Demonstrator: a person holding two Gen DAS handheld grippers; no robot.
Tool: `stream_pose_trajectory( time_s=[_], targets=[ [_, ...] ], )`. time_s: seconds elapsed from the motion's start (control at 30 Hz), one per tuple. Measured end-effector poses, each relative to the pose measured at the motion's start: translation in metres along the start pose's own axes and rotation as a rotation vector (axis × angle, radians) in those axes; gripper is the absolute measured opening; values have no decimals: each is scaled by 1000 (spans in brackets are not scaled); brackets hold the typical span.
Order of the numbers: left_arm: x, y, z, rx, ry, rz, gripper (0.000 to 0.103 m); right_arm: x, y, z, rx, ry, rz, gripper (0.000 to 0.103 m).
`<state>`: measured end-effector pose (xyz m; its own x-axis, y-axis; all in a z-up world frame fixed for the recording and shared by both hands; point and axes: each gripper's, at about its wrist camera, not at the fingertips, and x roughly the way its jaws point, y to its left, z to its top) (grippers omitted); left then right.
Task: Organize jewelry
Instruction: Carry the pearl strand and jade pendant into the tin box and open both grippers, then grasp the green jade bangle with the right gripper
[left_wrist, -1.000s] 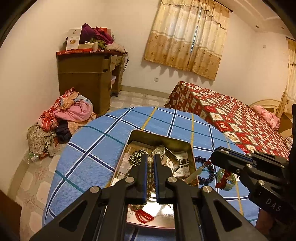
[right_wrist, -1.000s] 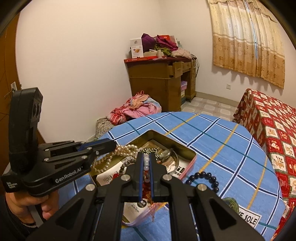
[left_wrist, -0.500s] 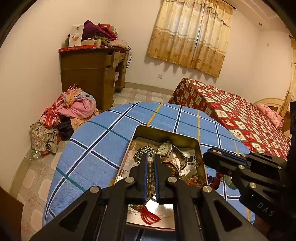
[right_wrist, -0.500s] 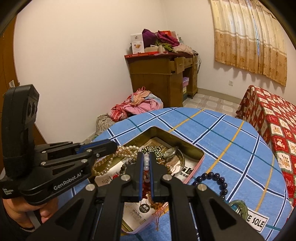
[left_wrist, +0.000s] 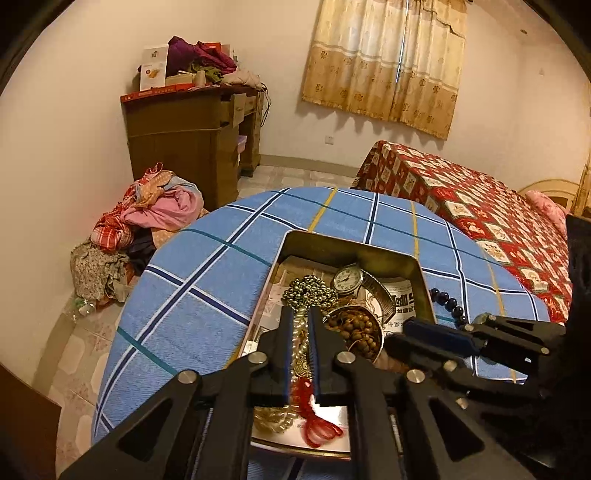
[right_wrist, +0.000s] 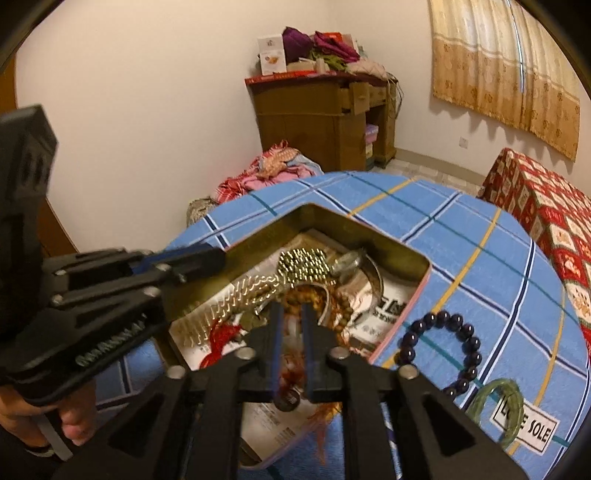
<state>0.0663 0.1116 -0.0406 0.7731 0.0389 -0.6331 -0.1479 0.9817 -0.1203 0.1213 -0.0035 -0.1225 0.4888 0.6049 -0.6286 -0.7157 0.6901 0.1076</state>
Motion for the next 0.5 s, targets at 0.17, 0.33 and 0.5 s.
stream_pose_trajectory(
  time_s=[0.17, 0.33, 0.5],
  targets=[
    [-11, -2, 0, 1, -67, 43, 75, -18, -9, -8, 6, -44, -40, 73],
    [-7, -13, 0, 5, -54, 38, 74, -34, -33, -25, 32, -36, -119, 73],
    [-4, -44, -4, 59, -48, 29, 74, -48, -74, -46, 115, 0, -247, 73]
  ],
)
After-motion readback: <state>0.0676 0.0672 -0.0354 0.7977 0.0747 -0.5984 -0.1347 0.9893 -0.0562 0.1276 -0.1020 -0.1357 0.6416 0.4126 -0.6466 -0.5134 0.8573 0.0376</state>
